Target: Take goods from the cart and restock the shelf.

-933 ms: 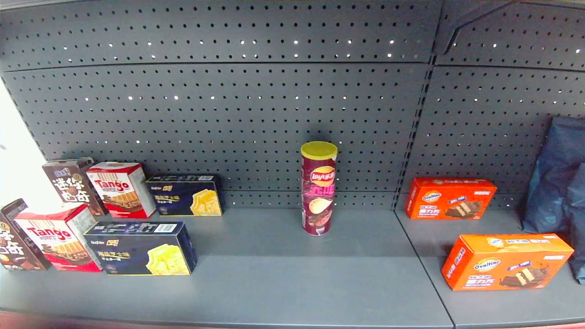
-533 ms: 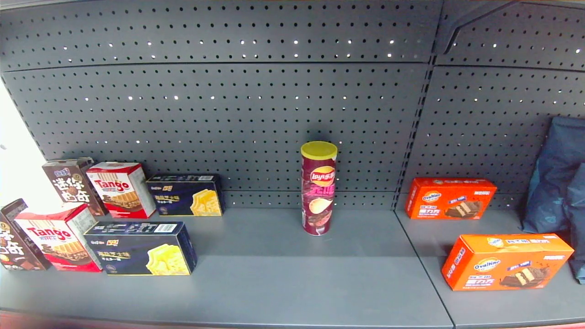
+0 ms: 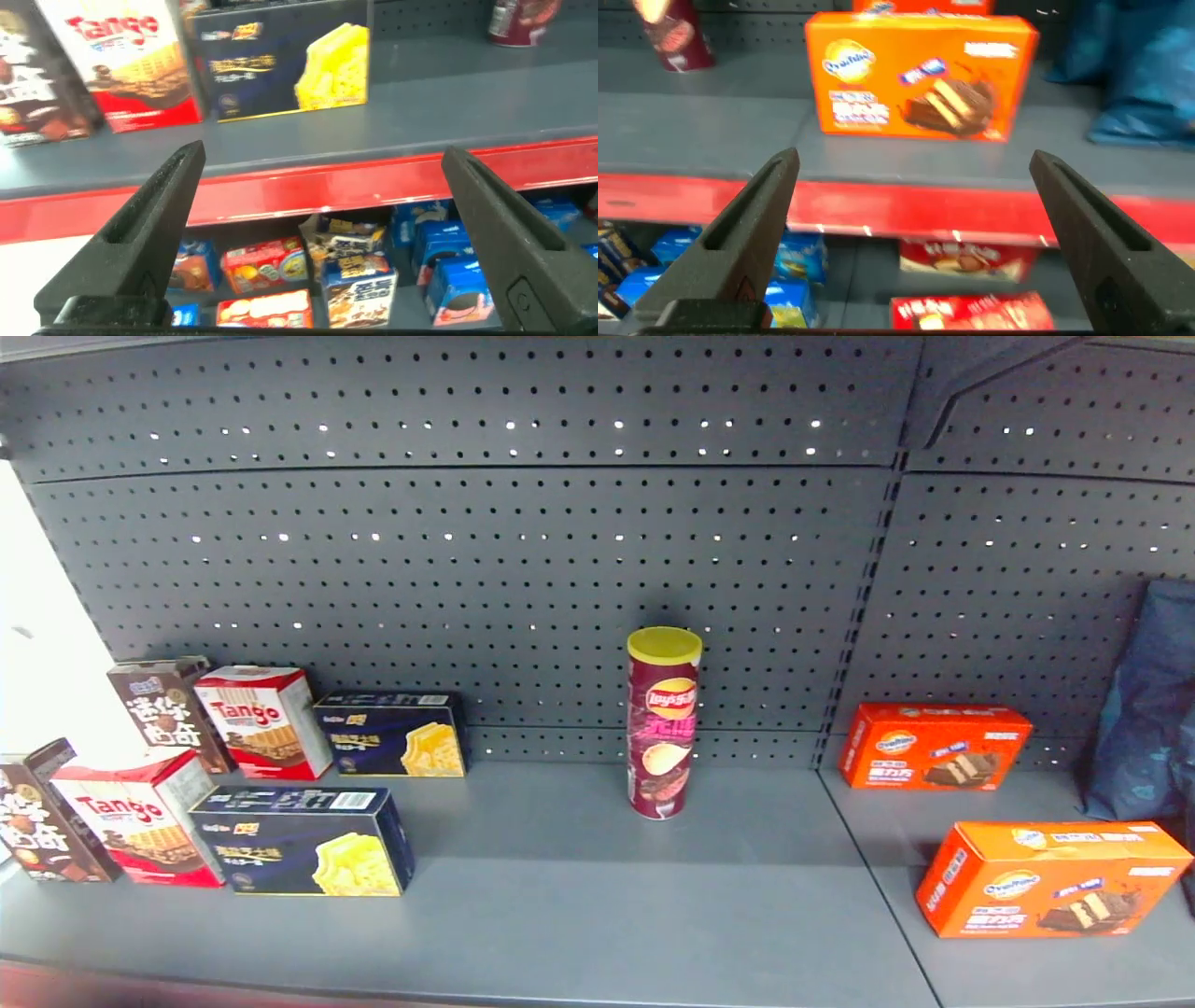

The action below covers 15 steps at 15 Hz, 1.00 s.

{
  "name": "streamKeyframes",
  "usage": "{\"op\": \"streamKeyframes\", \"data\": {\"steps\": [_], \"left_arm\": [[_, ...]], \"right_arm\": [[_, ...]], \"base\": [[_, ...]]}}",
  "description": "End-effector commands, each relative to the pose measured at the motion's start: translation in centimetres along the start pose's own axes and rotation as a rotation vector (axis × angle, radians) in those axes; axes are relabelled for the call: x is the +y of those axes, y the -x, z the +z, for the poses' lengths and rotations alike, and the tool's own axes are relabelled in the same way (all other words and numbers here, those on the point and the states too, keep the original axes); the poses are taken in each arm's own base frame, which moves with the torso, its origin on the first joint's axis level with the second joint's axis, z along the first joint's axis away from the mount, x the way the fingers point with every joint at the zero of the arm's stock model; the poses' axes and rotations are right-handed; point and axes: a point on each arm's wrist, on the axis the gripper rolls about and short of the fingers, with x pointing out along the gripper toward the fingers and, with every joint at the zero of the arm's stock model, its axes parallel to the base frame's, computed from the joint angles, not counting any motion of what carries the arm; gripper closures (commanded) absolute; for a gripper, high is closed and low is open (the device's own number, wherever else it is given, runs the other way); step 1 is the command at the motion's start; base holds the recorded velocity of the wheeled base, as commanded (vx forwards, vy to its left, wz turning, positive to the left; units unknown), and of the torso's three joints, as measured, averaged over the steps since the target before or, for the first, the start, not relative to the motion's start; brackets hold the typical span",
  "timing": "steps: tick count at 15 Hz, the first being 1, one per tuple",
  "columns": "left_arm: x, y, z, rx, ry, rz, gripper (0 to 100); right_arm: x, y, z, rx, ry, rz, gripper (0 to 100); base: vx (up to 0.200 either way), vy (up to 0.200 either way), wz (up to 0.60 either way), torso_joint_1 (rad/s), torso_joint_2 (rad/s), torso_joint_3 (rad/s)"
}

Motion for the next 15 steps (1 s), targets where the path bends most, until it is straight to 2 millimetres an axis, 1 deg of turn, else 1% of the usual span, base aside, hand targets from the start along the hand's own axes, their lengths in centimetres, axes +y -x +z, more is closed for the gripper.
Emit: {"op": "streamKeyframes", "data": {"steps": [1, 15], "left_arm": [[0.0, -0.01, -0.01, 0.002, 0.001, 0.001, 0], [0.0, -0.01, -0.01, 0.002, 0.004, -0.001, 0]], "right_arm": [[0.0, 0.0, -0.01, 0.0, -0.001, -0.001, 0], [0.0, 0.0, -0.01, 0.0, -0.001, -0.001, 0]], "base": [[0.0, 0.0, 0.6, 0.002, 0.0, 0.002], [0.0, 0.0, 0.6, 0.004, 0.0, 0.001]]}}
